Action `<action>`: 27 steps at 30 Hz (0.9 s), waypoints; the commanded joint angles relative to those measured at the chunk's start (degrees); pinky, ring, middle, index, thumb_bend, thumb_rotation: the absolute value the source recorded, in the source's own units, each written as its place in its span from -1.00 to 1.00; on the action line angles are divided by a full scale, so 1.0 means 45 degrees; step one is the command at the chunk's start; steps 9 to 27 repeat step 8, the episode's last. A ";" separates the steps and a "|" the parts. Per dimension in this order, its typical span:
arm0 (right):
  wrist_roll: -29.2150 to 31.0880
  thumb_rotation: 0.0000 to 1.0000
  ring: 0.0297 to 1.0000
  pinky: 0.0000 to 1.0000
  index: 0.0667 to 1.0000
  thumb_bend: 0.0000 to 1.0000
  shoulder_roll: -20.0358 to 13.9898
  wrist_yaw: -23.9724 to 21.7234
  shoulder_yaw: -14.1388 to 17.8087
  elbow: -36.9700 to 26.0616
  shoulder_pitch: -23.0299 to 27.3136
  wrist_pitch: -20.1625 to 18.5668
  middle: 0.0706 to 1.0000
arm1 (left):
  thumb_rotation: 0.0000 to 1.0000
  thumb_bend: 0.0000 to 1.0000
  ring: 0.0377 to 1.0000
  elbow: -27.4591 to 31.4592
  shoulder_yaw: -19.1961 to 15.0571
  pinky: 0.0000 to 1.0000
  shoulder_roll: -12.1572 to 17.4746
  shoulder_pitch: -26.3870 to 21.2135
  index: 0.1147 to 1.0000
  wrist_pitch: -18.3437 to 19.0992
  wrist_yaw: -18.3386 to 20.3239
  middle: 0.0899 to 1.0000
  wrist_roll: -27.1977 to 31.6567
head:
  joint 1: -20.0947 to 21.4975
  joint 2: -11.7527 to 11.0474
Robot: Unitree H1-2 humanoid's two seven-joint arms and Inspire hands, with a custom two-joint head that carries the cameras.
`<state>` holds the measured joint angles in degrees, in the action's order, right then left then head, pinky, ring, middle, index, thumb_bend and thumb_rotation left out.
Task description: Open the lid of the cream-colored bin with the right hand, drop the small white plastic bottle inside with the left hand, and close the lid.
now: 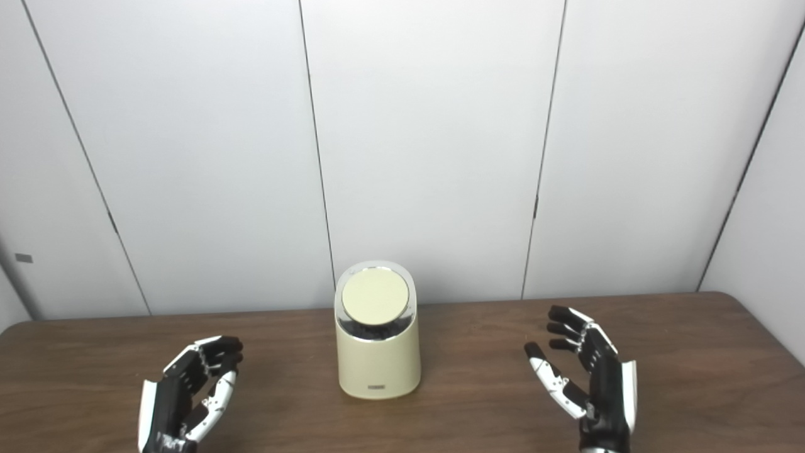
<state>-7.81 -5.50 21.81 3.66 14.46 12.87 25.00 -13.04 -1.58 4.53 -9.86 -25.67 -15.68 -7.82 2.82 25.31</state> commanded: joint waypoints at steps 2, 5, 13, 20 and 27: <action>-0.0101 -0.66 0.30 0.13 0.28 -0.36 0.0335 -0.0173 -0.0087 0.0754 -0.1007 0.0405 0.33 | -0.68 -0.51 0.23 -0.0124 0.0045 0.12 -0.0182 0.0894 0.17 -0.0207 0.0046 0.23 -0.0342 | -0.0069 0.0034; 0.0059 -0.68 0.30 0.14 0.28 -0.35 0.0334 -0.0411 -0.0061 0.0496 -0.1203 0.0344 0.33 | -0.70 -0.51 0.23 0.0177 -0.0017 0.12 -0.0260 0.1107 0.17 -0.0169 0.0132 0.23 -0.0320 | -0.0174 0.0081; 0.0213 -0.68 0.29 0.13 0.27 -0.34 0.0409 -0.0624 0.0014 0.0220 -0.1361 0.0214 0.32 | -0.74 -0.51 0.21 0.0377 -0.0105 0.11 -0.0311 0.1258 0.17 -0.0160 0.0167 0.22 -0.0331 | -0.0193 0.0105; 0.0213 -0.68 0.29 0.13 0.27 -0.34 0.0409 -0.0624 0.0014 0.0220 -0.1361 0.0214 0.32 | -0.74 -0.51 0.21 0.0377 -0.0105 0.11 -0.0311 0.1258 0.17 -0.0160 0.0167 0.22 -0.0331 | -0.0193 0.0105; 0.0213 -0.68 0.29 0.13 0.27 -0.34 0.0409 -0.0624 0.0014 0.0220 -0.1361 0.0214 0.32 | -0.74 -0.51 0.21 0.0377 -0.0105 0.11 -0.0311 0.1258 0.17 -0.0160 0.0167 0.22 -0.0331 | -0.0193 0.0105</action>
